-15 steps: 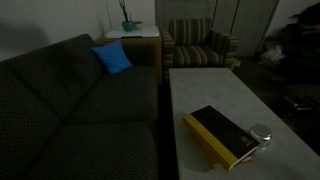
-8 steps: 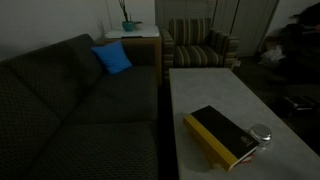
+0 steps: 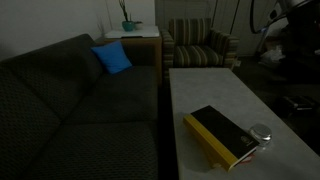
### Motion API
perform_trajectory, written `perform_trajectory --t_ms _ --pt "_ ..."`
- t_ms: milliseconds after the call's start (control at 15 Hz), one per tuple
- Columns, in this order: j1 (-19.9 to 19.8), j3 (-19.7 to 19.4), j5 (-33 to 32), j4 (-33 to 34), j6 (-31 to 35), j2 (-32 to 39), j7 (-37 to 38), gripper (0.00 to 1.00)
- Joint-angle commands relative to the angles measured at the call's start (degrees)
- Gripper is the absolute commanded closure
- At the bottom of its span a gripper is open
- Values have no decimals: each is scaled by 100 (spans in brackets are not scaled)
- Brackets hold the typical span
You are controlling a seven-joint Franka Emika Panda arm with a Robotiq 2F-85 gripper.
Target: Remove the silver lid from the silver tin
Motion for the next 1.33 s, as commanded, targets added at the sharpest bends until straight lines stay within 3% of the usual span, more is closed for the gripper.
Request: perform_trajectory --t_ms 0,533,667,800,867,1133,1267 --pt "-66 98 -58 -17 178 -24 180 0" --pt "-197 181 253 136 2039 828 518 0" --pt "-237 193 343 377 2082 1226 449 0" --pt "-303 247 308 722 1715 1636 10 0" --pt "-146 123 210 305 1950 1277 376 0" --pt "-216 167 218 630 1913 1677 177 0" --pt "-82 55 157 567 2066 1601 559 0"
